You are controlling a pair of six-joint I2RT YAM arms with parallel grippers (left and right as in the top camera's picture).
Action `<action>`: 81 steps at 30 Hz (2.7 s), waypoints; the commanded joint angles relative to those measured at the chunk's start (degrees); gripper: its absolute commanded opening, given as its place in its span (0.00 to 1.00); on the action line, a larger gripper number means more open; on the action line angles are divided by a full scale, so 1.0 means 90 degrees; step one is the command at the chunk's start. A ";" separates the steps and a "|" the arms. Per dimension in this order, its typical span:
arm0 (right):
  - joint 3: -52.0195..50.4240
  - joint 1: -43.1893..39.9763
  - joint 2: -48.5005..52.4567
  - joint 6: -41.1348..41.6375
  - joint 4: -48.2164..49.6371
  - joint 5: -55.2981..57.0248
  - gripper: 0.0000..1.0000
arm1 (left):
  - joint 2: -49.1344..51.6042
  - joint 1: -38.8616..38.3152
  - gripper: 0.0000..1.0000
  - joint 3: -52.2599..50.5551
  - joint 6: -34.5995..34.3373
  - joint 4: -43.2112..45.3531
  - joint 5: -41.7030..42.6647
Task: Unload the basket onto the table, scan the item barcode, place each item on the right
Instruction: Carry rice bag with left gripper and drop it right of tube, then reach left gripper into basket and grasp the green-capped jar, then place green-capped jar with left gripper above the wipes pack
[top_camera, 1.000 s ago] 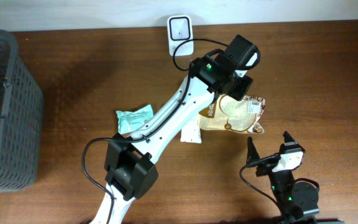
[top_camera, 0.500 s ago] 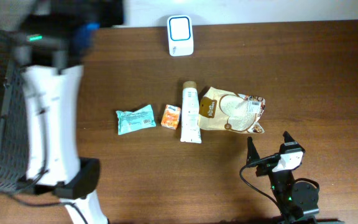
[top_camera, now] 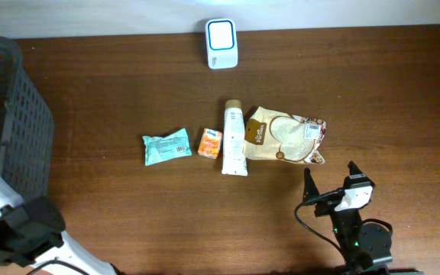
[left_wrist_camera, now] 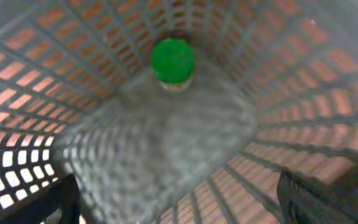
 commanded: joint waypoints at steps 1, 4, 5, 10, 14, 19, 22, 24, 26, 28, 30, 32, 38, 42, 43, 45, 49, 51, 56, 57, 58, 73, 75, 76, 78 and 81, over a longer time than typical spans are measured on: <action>-0.0046 -0.0007 -0.0036 -0.0046 -0.0032 0.0007 0.98 | 0.0039 0.0257 0.99 -0.1173 0.0029 0.0653 -0.0121; -0.0046 -0.0007 -0.0036 -0.0046 -0.0032 0.0007 0.98 | 0.0039 0.0374 0.99 -0.2011 0.0585 0.1564 -0.0112; -0.0046 -0.0007 -0.0036 -0.0046 -0.0032 0.0007 0.98 | 0.0039 0.0384 0.99 -0.2166 0.0755 0.1780 -0.0083; -0.0046 -0.0007 -0.0036 -0.0046 -0.0032 0.0007 0.98 | 0.0219 0.0522 0.99 -0.2691 0.1027 0.2880 -0.0058; -0.0046 -0.0007 -0.0036 -0.0046 -0.0032 0.0005 0.98 | 0.0792 0.0746 0.99 -0.2691 0.1610 0.3281 -0.0027; -0.0046 -0.0007 -0.0036 -0.0046 -0.0032 0.0007 0.98 | 0.1384 0.0840 0.99 -0.2691 0.1877 0.3891 0.0024; -0.0046 -0.0007 -0.0036 -0.0046 -0.0032 0.0007 0.98 | 0.1639 0.0840 0.99 -0.2691 0.2125 0.4289 0.0454; -0.0046 -0.0007 -0.0036 -0.0046 -0.0032 0.0007 0.98 | 0.1770 0.0843 0.99 -0.2691 0.2135 0.4439 0.0471; -0.0046 -0.0007 -0.0036 -0.0046 -0.0032 0.0007 0.98 | 0.1940 0.0843 0.99 -0.2691 0.2135 0.4575 0.0469; -0.0046 -0.0007 -0.0036 -0.0044 -0.0032 0.0007 0.98 | 0.1977 0.0843 0.99 -0.2691 0.2132 0.4639 0.0469; -0.0046 -0.0007 -0.0036 -0.0046 -0.0032 0.0007 0.98 | 0.1977 0.0843 0.99 -0.2691 0.2132 0.4884 0.0469; -0.0046 -0.0007 -0.0036 -0.0046 -0.0032 0.0007 0.98 | 0.1977 0.0843 0.99 -0.2691 0.2132 0.5015 0.0469; -0.0046 -0.0007 -0.0036 -0.0046 -0.0032 0.0007 0.98 | 0.2259 0.0848 0.99 -0.2691 0.2132 0.5447 0.0471; -0.0046 -0.0007 -0.0036 -0.0046 -0.0032 0.0007 0.98 | 0.2346 0.0848 0.93 -0.2691 0.2132 0.5659 0.0476; -0.0046 -0.0007 -0.0036 -0.0046 -0.0032 0.0007 0.98 | 0.2346 0.0848 0.89 -0.2691 0.2132 0.5685 0.0476; -0.0046 -0.0007 -0.0036 -0.0046 -0.0032 0.0007 0.98 | 0.2346 0.0848 0.75 -0.2691 0.2132 0.5695 0.0474; -0.0046 -0.0007 -0.0036 -0.0046 -0.0032 0.0007 0.98 | 0.2344 0.0840 0.51 -0.2688 0.2132 0.5697 0.0474; -0.0046 -0.0007 -0.0036 -0.0046 -0.0032 0.0007 0.98 | 0.2336 0.0835 0.49 -0.2676 0.2130 0.5693 0.0474; -0.0046 -0.0007 -0.0036 -0.0046 -0.0032 0.0007 0.98 | 0.1768 0.0828 0.51 -0.2676 0.2127 0.5566 0.0566; -0.0046 -0.0007 -0.0036 -0.0046 -0.0032 0.0007 0.98 | 0.1481 0.0828 0.51 -0.2676 0.2125 0.5523 0.0743; -0.0046 -0.0007 -0.0036 -0.0046 -0.0032 0.0007 0.98 | 0.1209 0.0828 0.50 -0.2676 0.2125 0.5513 0.1001; -0.0046 -0.0007 -0.0036 -0.0046 -0.0032 0.0007 0.98 | -0.2501 0.0777 0.58 -0.2676 0.1047 0.5112 0.5107; -0.0046 -0.0007 -0.0036 -0.0046 -0.0032 0.0007 0.98 | -0.2698 0.0500 0.58 -0.2676 0.0959 0.4748 0.5746; -0.0046 -0.0007 -0.0036 -0.0046 -0.0032 0.0007 0.98 | -0.2732 0.0219 0.58 -0.2676 0.0959 0.4449 0.5979; -0.0046 -0.0007 -0.0036 -0.0046 -0.0032 0.0007 0.98 | -0.2718 -0.0401 0.61 -0.2679 0.0969 0.3823 0.6091; -0.0046 -0.0007 -0.0036 -0.0046 -0.0032 0.0007 0.98 | -0.2528 -0.1741 0.62 -0.2679 0.1557 0.2909 0.5918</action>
